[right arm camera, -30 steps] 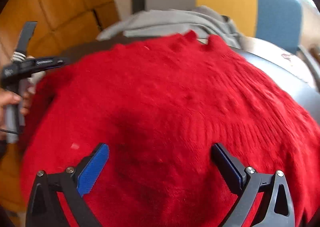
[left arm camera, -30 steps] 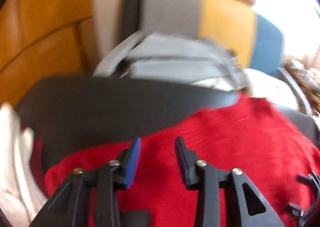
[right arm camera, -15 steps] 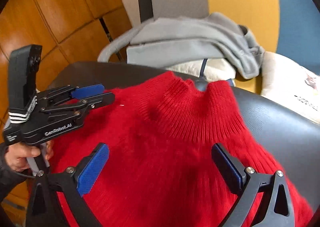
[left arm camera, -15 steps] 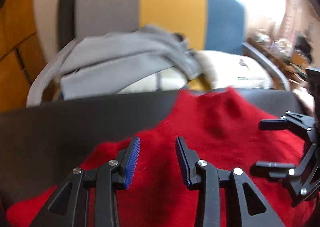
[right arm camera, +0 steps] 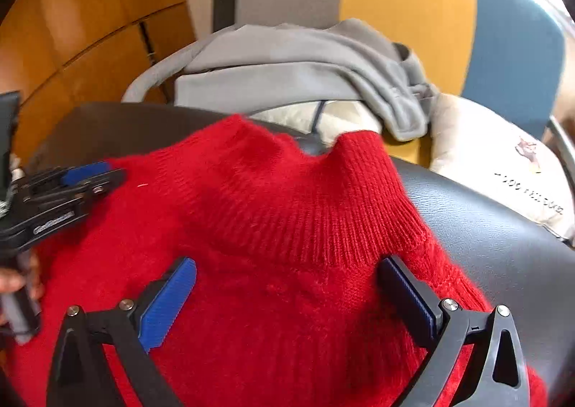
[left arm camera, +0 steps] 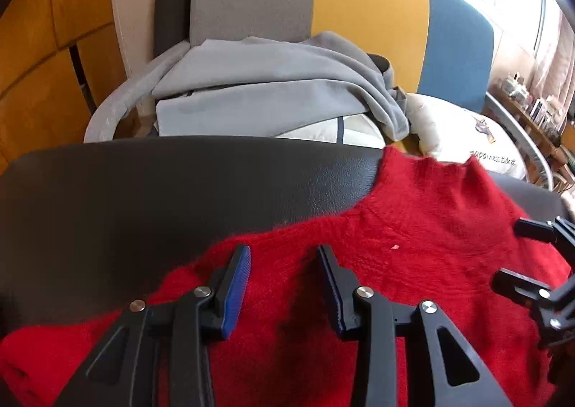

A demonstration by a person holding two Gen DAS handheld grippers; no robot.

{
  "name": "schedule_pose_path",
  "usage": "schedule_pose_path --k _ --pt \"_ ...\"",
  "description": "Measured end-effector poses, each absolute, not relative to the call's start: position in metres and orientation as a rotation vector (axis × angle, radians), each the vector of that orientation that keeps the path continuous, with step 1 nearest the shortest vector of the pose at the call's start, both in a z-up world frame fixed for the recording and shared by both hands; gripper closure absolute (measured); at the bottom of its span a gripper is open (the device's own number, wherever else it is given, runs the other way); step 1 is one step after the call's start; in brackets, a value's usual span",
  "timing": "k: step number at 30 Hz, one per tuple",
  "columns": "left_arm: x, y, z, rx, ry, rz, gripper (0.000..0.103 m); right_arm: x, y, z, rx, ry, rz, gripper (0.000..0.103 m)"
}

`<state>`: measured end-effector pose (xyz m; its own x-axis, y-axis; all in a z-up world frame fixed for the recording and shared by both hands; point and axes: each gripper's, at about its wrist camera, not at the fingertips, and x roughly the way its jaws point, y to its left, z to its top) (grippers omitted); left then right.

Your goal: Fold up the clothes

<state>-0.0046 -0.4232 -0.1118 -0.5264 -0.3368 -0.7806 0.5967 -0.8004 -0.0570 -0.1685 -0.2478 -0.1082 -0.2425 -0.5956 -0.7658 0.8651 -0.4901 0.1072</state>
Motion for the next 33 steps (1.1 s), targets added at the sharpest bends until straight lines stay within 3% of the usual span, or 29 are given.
schedule_pose_path --k 3,7,12,20,24,28,31,33 --pt "0.018 -0.408 -0.09 1.007 0.458 -2.359 0.061 -0.161 -0.226 -0.102 0.963 0.379 -1.908 0.0" --pt "0.049 -0.359 -0.074 0.998 0.473 -2.484 0.058 -0.145 -0.123 -0.099 1.04 0.166 -1.998 0.0" --pt "0.094 -0.277 -0.087 1.067 0.414 -2.597 0.057 -0.124 0.006 -0.096 1.129 -0.114 -2.091 0.0" --pt "0.161 -0.225 -0.116 1.082 0.521 -2.583 0.056 -0.086 0.211 -0.092 1.243 -0.565 -2.226 0.0" --pt "0.171 -0.236 -0.123 1.013 0.628 -2.629 0.051 -0.064 0.244 -0.103 1.286 -0.47 -2.372 0.0" --pt "0.177 -0.25 -0.126 0.96 0.786 -2.662 0.05 -0.057 0.214 -0.116 1.299 -0.076 -2.48 0.0" --pt "0.179 -0.255 -0.127 0.942 0.842 -2.665 0.05 -0.061 0.197 -0.131 1.328 0.108 -2.524 0.0" --pt "0.178 -0.255 -0.127 0.94 0.837 -2.664 0.05 -0.067 0.198 -0.14 1.316 0.129 -2.569 0.0"
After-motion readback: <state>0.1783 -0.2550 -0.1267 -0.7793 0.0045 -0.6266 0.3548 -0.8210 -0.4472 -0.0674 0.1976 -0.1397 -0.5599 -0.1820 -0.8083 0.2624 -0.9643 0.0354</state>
